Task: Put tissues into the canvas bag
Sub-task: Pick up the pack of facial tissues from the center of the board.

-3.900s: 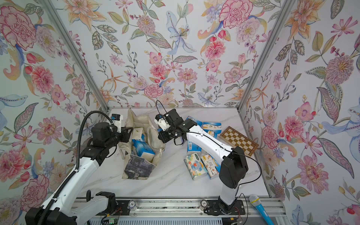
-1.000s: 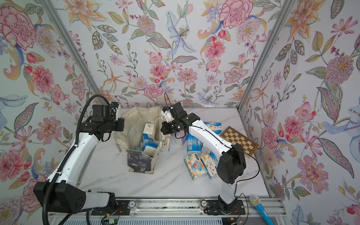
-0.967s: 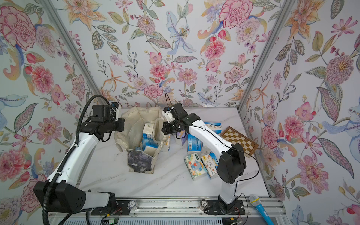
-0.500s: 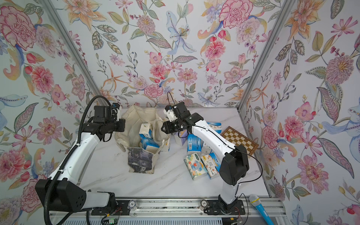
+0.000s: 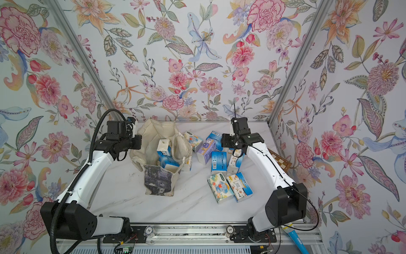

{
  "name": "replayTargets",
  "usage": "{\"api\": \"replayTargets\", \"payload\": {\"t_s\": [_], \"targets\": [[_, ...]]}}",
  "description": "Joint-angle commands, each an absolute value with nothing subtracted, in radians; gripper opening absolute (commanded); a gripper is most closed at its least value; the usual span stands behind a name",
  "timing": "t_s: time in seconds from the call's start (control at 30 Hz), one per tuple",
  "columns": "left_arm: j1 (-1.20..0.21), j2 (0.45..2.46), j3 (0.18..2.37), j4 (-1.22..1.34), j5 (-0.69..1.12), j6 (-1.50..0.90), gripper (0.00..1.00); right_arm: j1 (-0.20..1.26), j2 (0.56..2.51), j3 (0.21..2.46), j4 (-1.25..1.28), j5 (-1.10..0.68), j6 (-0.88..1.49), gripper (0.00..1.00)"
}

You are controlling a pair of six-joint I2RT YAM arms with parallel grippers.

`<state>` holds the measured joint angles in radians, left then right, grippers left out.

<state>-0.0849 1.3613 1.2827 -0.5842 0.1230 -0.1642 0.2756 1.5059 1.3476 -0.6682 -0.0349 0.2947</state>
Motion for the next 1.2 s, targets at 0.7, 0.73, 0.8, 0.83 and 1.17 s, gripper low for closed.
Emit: {"api": "replayTargets", "payload": {"t_s": [0.7,0.73,0.8,0.83,1.17], "targets": [[-0.078,1.345,1.241,-0.525,0.147,-0.147,0.0,0.142,1.662,1.162,-0.542,-0.041,0.423,0.93],[-0.078,1.345,1.239,-0.525,0.15,-0.147,0.0,0.143,1.674,1.165,-0.54,-0.041,0.425,0.93],[-0.078,1.344,1.24,-0.527,0.149,-0.146,0.0,0.143,1.693,1.167,-0.537,-0.037,0.429,0.92],[-0.078,1.344,1.239,-0.528,0.149,-0.146,0.0,0.142,1.699,1.167,-0.535,-0.034,0.428,0.9],[-0.078,1.353,1.25,-0.522,0.153,-0.147,0.0,0.121,1.613,1.101,-0.541,-0.049,0.427,0.5]]}}
